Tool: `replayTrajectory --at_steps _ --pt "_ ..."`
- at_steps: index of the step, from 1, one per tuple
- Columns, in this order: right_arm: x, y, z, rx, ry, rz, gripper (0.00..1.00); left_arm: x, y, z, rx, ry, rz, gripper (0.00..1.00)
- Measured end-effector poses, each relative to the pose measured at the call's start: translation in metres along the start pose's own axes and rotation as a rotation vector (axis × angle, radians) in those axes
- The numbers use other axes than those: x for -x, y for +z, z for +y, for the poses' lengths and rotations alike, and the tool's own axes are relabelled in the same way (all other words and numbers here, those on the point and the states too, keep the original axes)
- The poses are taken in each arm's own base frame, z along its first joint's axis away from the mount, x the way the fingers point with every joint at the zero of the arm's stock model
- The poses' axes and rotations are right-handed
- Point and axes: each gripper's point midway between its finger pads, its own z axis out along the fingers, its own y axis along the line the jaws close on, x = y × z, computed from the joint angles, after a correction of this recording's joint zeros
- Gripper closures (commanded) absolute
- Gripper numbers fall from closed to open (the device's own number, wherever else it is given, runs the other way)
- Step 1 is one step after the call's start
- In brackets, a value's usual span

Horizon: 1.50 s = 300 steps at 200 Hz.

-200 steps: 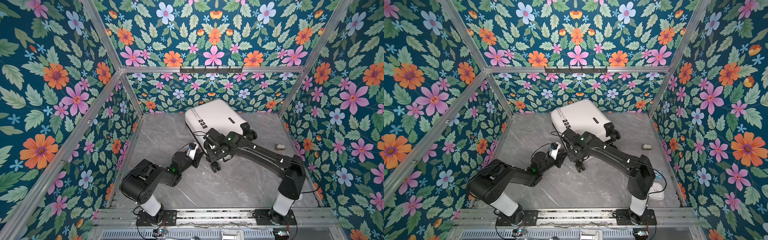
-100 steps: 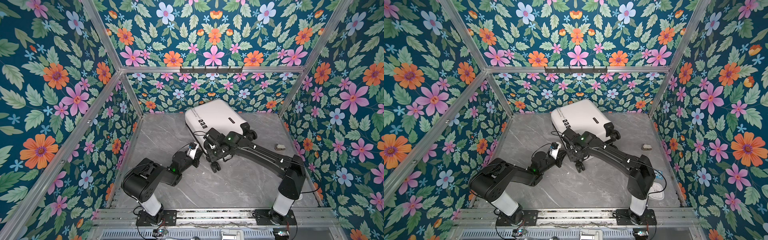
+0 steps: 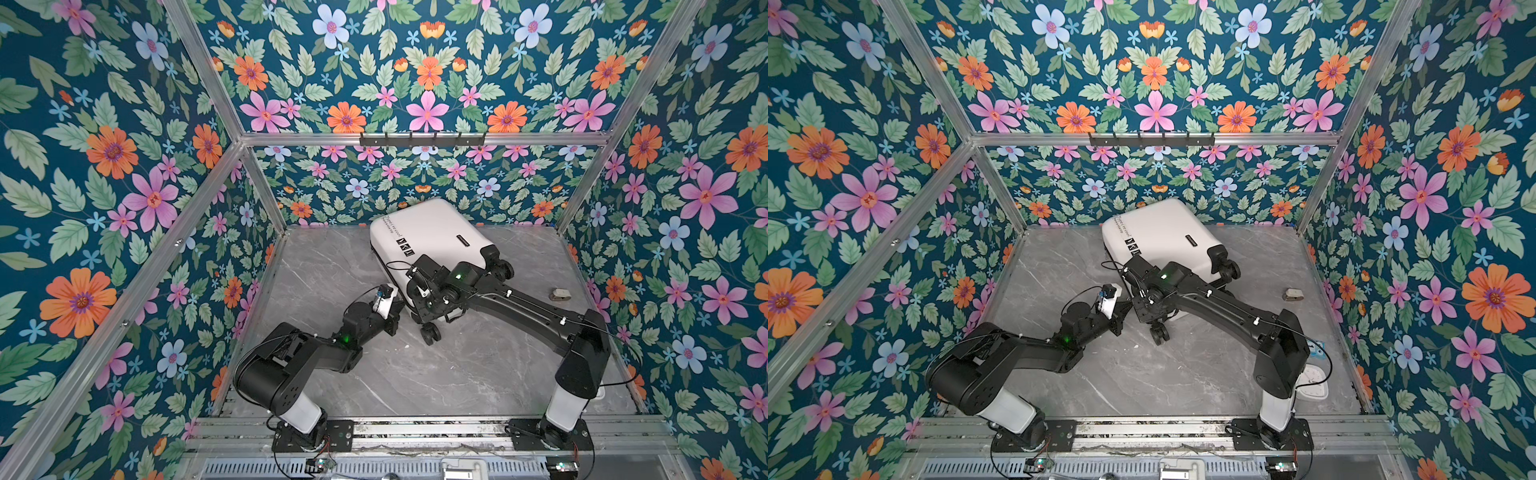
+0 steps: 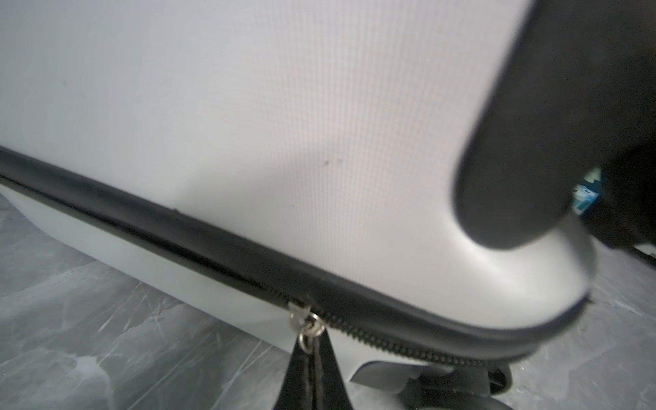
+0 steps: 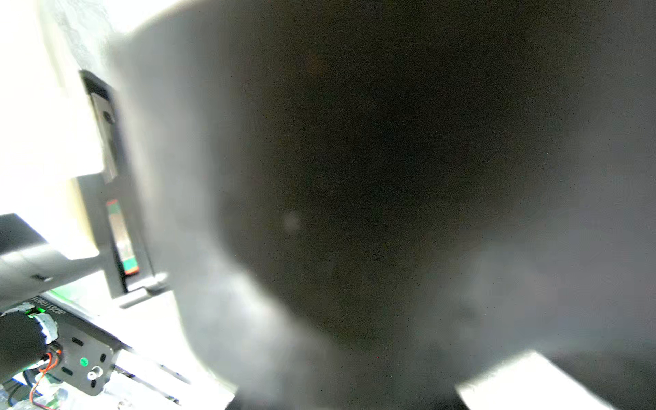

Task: Pack the luggage
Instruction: 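Pull the zipper along the seam with the left gripper while the right draws back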

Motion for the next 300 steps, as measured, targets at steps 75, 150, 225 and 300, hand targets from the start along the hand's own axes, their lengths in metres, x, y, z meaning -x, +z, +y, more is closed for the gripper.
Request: replayTrajectory --at_steps 75,150,225,300 --pt "0.008 0.000 0.005 0.024 0.014 0.025 1.00 -0.003 -0.009 -0.009 -0.038 -0.002 0.049 1.00" --pt "0.016 0.002 0.012 0.057 0.037 0.026 1.00 0.001 -0.021 -0.024 -0.069 -0.022 0.041 1.00" --pt "0.026 0.007 0.020 0.085 0.059 0.021 1.00 0.001 -0.020 -0.043 -0.088 -0.037 0.034 1.00" --pt "0.019 0.010 0.020 0.111 0.074 -0.001 0.38 -0.003 -0.024 -0.045 -0.067 -0.072 0.020 1.00"
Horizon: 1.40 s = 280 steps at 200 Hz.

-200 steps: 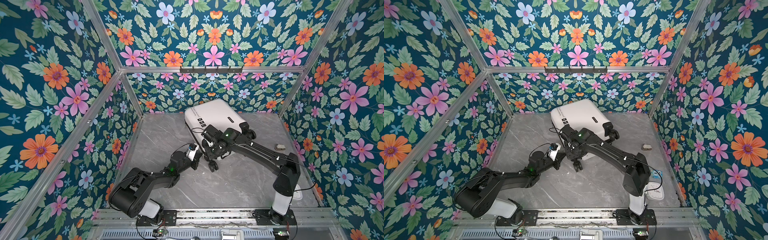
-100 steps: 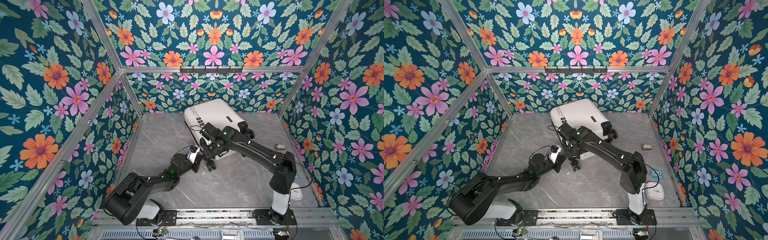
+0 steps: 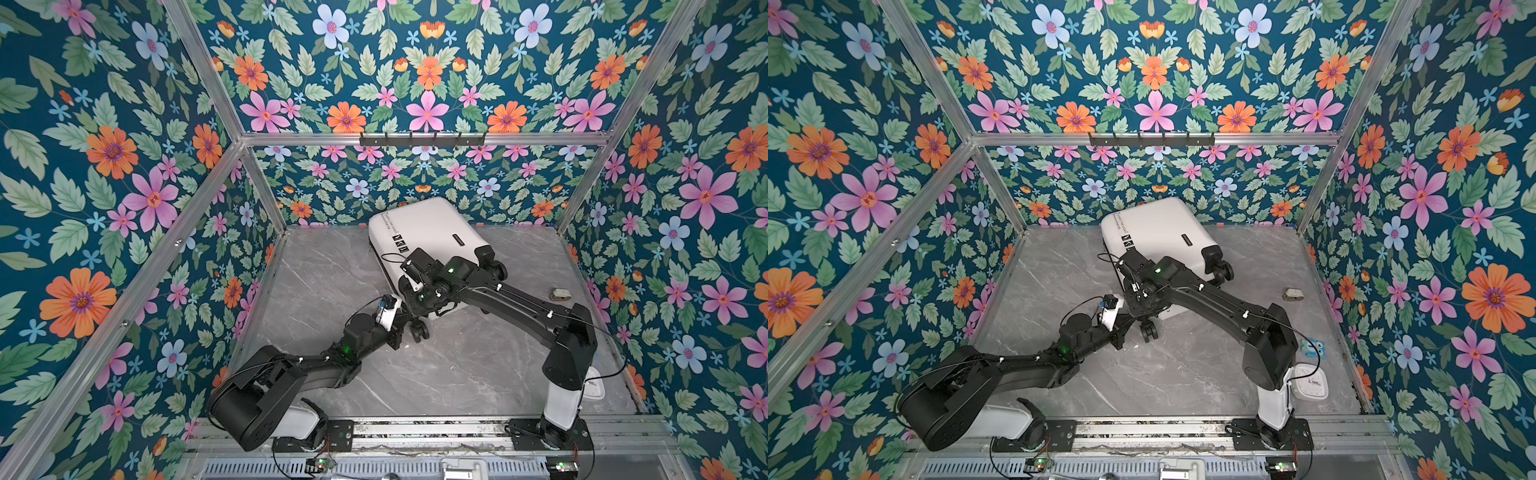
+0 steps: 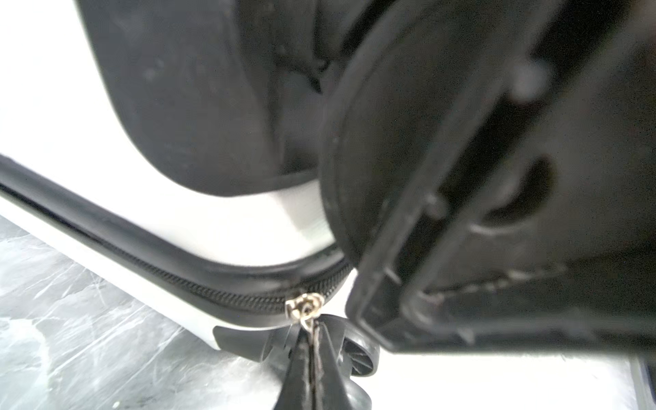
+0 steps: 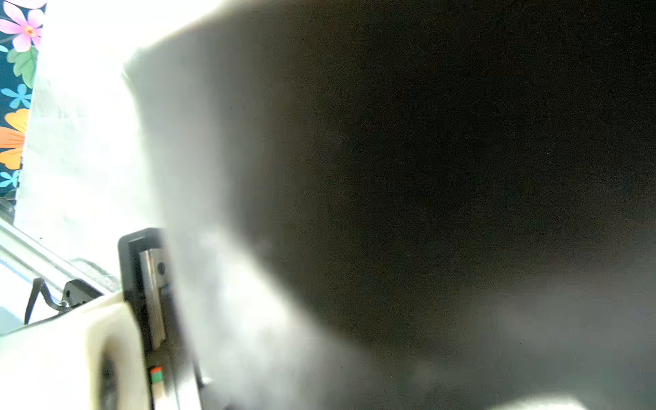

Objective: Pack the luggage

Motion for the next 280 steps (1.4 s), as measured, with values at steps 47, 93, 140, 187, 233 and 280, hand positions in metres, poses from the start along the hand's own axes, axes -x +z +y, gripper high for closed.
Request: replayTrajectory --at_steps 47,93,140,187,233,280 --pt "-0.013 -0.026 -0.011 0.006 0.021 -0.040 0.12 -0.004 -0.002 0.003 0.014 -0.005 -0.009 1.00" --pt "-0.018 -0.075 -0.045 -0.047 0.037 -0.147 0.08 -0.004 -0.001 0.005 0.021 -0.011 -0.019 1.00" --pt "-0.035 -0.112 -0.160 -0.200 0.260 -0.215 0.04 -0.004 -0.001 0.005 0.021 -0.026 -0.020 1.00" --pt "-0.066 -0.113 -0.249 -0.239 0.521 -0.203 0.01 -0.002 0.001 0.004 0.019 -0.028 -0.020 1.00" --pt "-0.037 -0.095 -0.246 -0.145 0.460 -0.196 0.04 -0.002 0.002 0.003 0.012 -0.029 -0.010 1.00" --pt "-0.005 -0.076 -0.261 -0.176 0.392 -0.155 0.13 -0.002 0.001 0.003 0.013 -0.030 -0.007 1.00"
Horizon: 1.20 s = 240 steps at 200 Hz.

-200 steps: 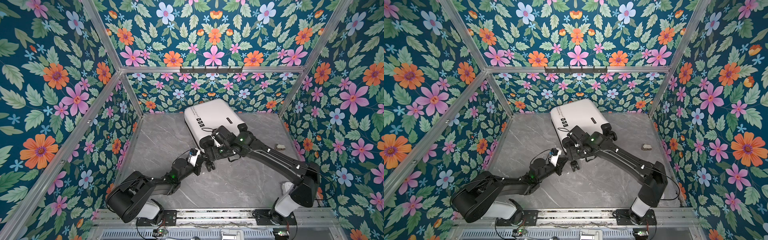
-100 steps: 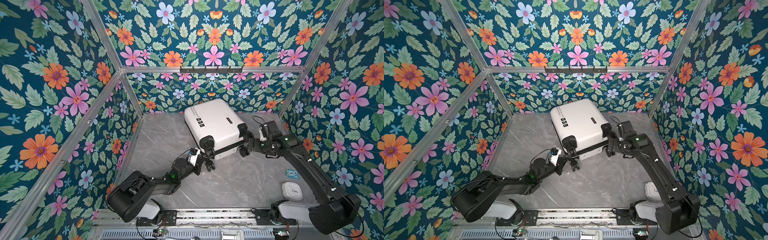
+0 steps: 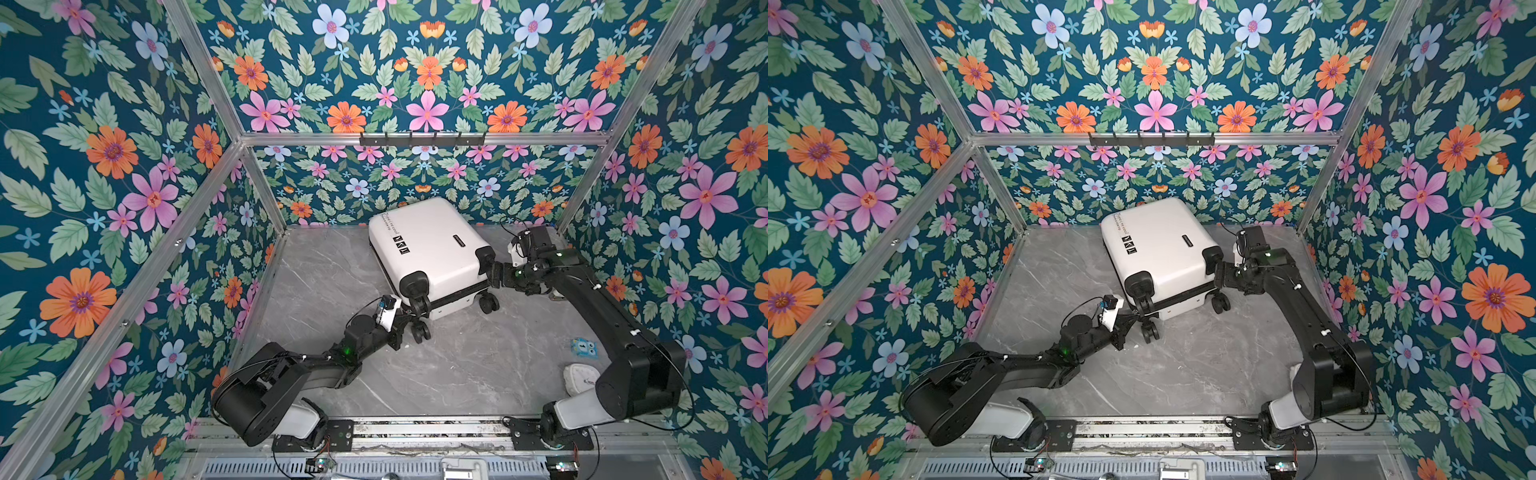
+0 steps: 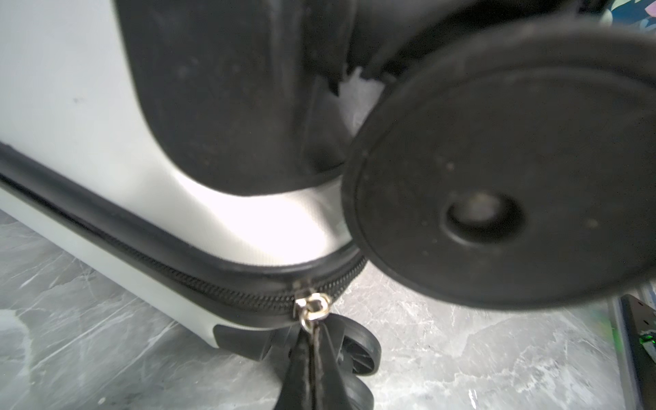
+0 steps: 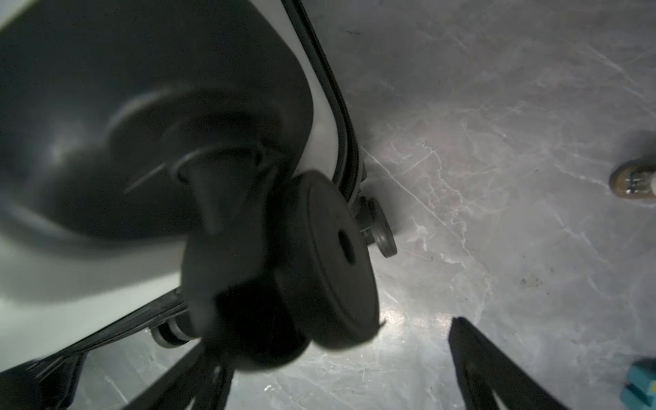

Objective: Pack the luggage

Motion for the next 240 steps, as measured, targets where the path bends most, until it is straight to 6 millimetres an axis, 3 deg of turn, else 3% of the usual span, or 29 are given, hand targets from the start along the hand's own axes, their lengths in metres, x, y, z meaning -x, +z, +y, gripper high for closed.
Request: replayTrajectory --at_steps 40,67,88,112,212,240 --pt "0.019 0.016 0.005 -0.007 -0.073 0.023 0.32 0.000 0.000 -0.001 -0.005 0.000 0.002 1.00" --pt "0.019 0.027 0.007 0.002 -0.096 0.066 0.59 0.001 0.001 -0.003 -0.015 0.001 0.004 1.00" --pt "0.016 0.024 0.013 0.035 -0.168 0.084 0.82 0.003 0.000 0.000 0.003 0.009 -0.002 1.00" --pt "0.015 0.024 0.017 0.057 -0.175 0.083 1.00 0.005 -0.002 0.003 0.029 0.022 -0.001 1.00" --pt "-0.007 0.019 0.044 0.011 -0.160 0.106 1.00 0.004 -0.006 -0.014 0.035 0.071 0.019 1.00" --pt "-0.010 0.002 0.053 0.046 -0.136 0.090 1.00 0.005 -0.008 -0.018 0.049 0.081 0.018 1.00"
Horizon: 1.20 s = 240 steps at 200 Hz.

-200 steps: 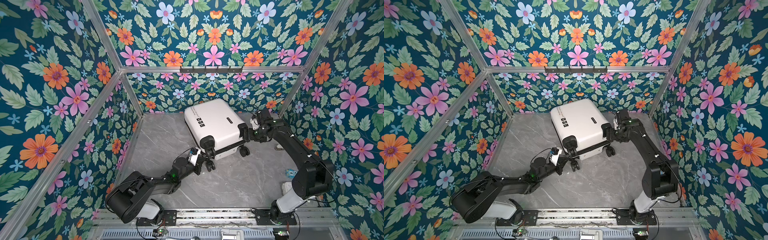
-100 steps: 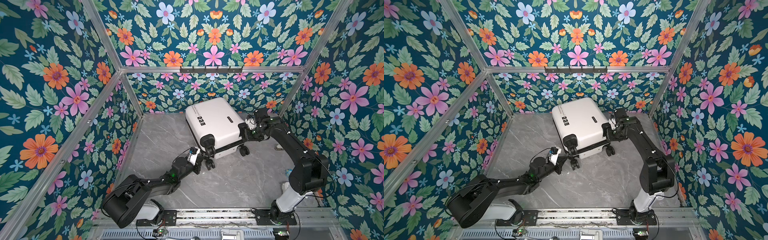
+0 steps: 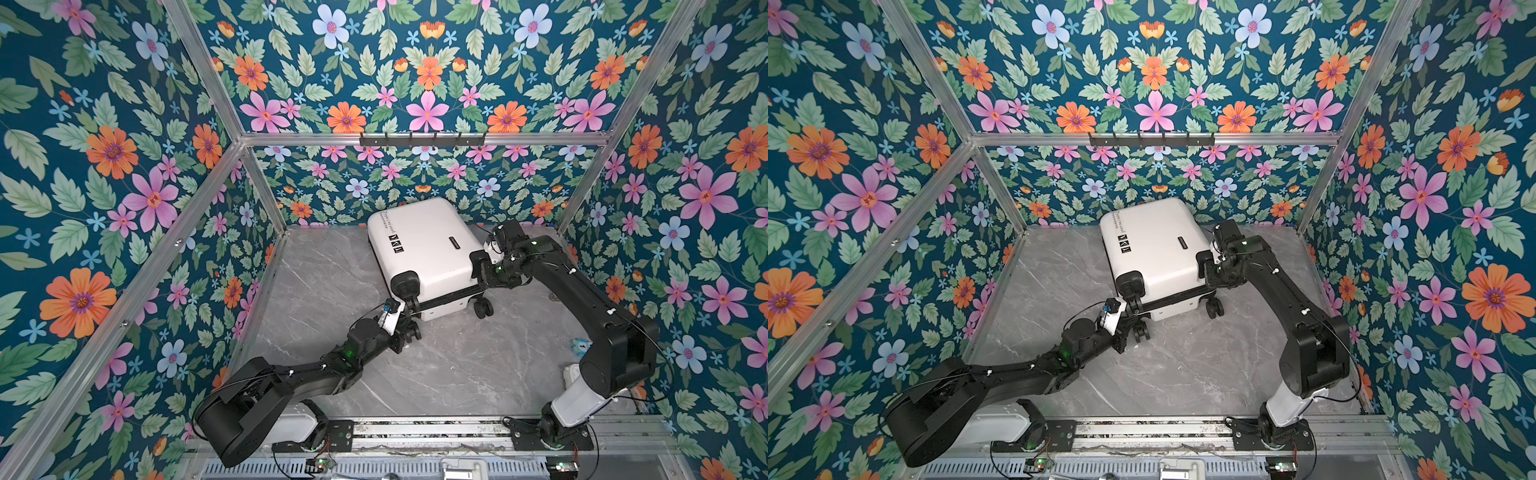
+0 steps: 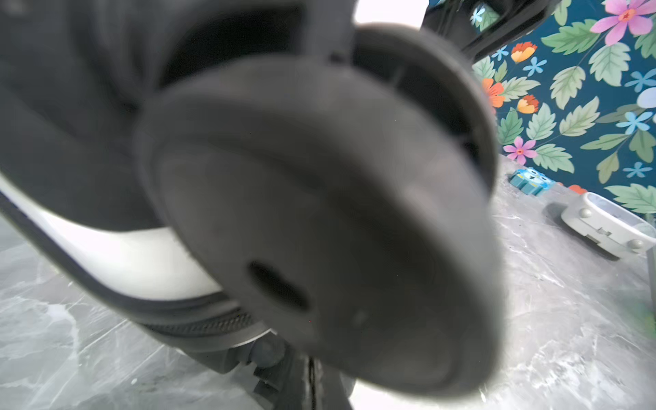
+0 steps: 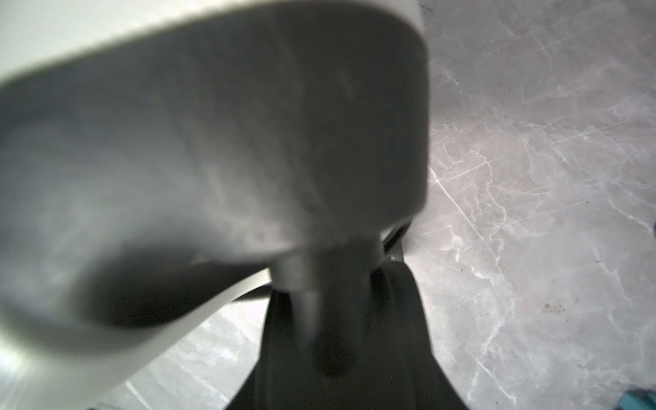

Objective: Pack the luggage

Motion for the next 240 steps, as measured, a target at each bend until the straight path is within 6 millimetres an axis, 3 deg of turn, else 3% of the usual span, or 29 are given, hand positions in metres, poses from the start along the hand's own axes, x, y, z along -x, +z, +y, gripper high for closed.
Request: replayTrajectory --at_steps 90,146,185,240 --pt "-0.014 -0.002 0.025 -0.002 0.007 0.009 1.00 0.002 0.008 -0.013 0.013 0.026 0.018 1.00" --pt "-0.011 -0.004 0.027 -0.079 -0.006 -0.028 1.00 0.010 0.018 -0.019 0.035 0.032 -0.013 1.00" --pt "-0.024 -0.003 0.052 -0.016 -0.005 0.016 1.00 0.015 0.028 -0.030 0.017 0.049 -0.021 1.00" --pt "-0.034 -0.002 0.068 0.057 0.006 0.058 1.00 0.016 0.035 -0.046 -0.038 0.057 -0.020 1.00"
